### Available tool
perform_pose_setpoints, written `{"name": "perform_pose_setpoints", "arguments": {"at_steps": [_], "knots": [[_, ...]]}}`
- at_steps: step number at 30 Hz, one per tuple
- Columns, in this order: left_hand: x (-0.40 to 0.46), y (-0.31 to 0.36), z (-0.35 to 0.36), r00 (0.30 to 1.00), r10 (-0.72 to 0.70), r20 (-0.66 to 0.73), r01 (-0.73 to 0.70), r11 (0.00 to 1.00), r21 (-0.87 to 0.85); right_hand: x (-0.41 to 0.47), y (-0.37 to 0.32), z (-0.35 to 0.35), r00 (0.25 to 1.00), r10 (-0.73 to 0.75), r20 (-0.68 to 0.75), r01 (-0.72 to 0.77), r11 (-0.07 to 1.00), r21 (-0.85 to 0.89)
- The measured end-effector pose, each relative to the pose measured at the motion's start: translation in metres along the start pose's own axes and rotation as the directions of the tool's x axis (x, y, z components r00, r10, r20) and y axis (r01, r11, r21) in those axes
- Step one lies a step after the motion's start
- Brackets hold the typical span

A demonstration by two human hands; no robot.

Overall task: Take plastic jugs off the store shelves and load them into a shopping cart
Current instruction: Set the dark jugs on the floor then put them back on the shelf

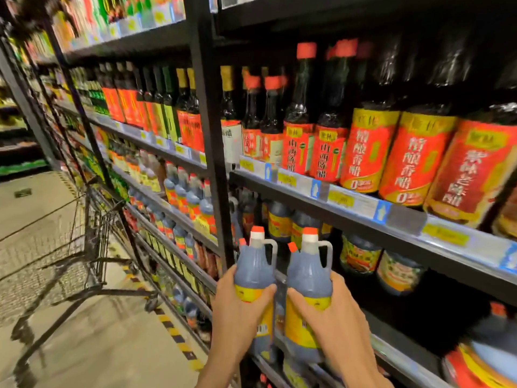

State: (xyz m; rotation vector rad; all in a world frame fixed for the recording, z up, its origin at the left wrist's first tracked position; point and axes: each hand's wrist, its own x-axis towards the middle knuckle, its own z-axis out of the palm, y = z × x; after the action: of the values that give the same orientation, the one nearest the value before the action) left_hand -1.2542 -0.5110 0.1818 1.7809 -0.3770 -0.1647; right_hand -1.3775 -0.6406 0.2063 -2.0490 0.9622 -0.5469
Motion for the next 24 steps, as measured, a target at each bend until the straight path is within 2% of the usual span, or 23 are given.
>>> {"name": "perform_pose_setpoints", "arguments": {"at_steps": [5,12,18,24], "knots": [[0.062,-0.004,0.025,0.995,0.004,0.096,-0.009,0.999,0.047,0.027,-0.008,0.005,0.995,0.102,-0.023,-0.103,0.994,-0.047],[0.134,-0.003,0.038,0.971,0.010,0.241,-0.003,0.999,-0.032,0.051,-0.038,0.024,0.966,0.238,-0.102,-0.242,0.970,-0.026],[0.189,-0.003,0.041,0.964,0.045,0.261,-0.043,0.999,-0.014,0.073,-0.060,0.048,0.921,0.338,-0.196,-0.343,0.939,0.008],[0.220,-0.001,0.046,0.949,0.112,0.295,-0.078,0.989,-0.126,0.083,-0.074,0.073,0.882,0.384,-0.273,-0.390,0.920,0.036]]}}
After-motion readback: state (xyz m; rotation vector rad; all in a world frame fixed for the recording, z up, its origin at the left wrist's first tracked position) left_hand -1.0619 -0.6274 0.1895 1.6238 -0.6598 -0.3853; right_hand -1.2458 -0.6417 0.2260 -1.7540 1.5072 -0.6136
